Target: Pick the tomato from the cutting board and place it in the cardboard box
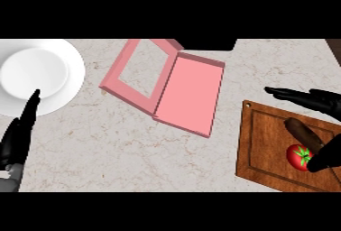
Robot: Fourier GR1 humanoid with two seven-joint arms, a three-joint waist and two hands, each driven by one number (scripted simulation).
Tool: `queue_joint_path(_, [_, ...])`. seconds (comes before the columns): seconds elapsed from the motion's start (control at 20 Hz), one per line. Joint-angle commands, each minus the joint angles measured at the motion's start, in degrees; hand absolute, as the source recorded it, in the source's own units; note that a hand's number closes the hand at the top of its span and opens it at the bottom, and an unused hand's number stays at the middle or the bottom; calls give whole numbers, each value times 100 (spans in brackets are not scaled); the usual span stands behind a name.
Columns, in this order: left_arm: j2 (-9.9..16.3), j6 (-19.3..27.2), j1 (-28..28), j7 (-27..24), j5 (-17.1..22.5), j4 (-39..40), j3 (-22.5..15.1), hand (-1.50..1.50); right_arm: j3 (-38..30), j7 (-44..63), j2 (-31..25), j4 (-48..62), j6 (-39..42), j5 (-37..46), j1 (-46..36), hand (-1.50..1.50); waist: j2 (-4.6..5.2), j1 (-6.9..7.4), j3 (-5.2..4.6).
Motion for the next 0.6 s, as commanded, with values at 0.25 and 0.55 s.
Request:
queue_joint_path(0.25, [56, -140, -413, 93, -49, 225, 50, 0, 1230, -2147, -918, 147, -349, 2413, -314, -150, -9, 100, -26])
queue_joint_path(0.55, [-55, -154, -387, 111, -145, 271, -36, 0, 1945, -2865, -974, 965, -1069, 3399, -761, -150, -29, 175, -45])
